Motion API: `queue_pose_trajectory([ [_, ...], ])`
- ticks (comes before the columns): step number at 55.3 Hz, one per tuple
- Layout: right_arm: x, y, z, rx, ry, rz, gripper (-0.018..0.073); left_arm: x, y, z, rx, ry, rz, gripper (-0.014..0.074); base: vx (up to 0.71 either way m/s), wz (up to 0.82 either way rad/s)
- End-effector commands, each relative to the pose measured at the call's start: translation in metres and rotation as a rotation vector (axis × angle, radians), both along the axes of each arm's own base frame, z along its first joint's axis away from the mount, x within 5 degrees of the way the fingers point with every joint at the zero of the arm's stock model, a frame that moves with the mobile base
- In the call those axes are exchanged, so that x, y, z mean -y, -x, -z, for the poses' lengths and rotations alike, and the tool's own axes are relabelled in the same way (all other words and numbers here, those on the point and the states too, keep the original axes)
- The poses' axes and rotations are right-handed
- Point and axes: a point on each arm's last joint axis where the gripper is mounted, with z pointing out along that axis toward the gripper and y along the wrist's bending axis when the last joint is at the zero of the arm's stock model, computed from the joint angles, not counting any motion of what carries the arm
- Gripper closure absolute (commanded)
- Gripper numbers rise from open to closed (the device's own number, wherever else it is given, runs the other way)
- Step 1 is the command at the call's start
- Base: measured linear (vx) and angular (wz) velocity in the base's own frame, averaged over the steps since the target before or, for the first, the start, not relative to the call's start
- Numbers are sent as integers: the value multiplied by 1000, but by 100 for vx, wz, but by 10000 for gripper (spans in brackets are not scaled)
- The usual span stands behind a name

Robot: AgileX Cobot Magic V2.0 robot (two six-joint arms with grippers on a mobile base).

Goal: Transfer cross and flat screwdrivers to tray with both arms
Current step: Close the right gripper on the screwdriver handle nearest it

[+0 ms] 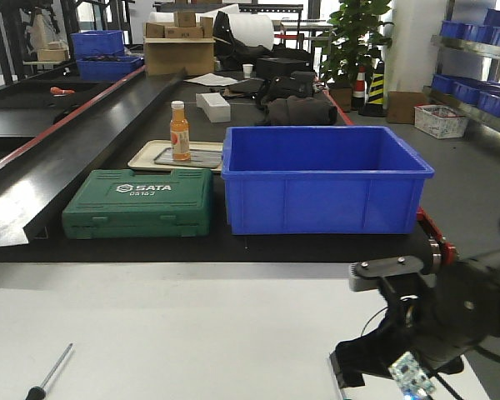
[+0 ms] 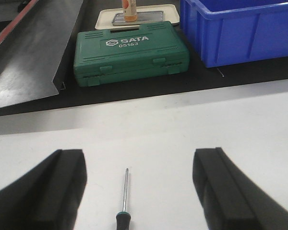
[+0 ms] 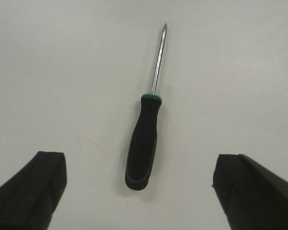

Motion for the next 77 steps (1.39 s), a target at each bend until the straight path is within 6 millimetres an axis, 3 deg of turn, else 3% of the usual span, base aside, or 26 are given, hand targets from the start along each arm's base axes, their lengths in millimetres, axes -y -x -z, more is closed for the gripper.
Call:
queue_pose_trajectory([
  [1, -7, -21, -6, -25, -14, 29, -76, 0, -2, -18, 108, 22, -8, 20, 0, 0],
  [15, -22, -63, 34, -156, -14, 58, -23, 0, -2, -18, 105, 22, -8, 20, 0, 0],
  [41, -21, -74, 111, -350, 69, 124, 2, 0, -2, -18, 105, 22, -8, 20, 0, 0],
  [48, -22, -74, 119, -365, 74, 125, 174, 0, -2, -18, 108, 22, -8, 20, 0, 0],
  [56, -22, -75, 119, -359, 74, 115, 563, 1, -1, -15, 73, 21, -4, 20, 0, 0],
  [66, -23, -76, 119, -339, 64, 116, 571, -2, -6, 5, -146, 36, -19, 20, 0, 0],
  [77, -23, -77, 119, -332, 71, 78, 570, -25, -43, 30, -376, 1, -121, 20, 0, 0],
])
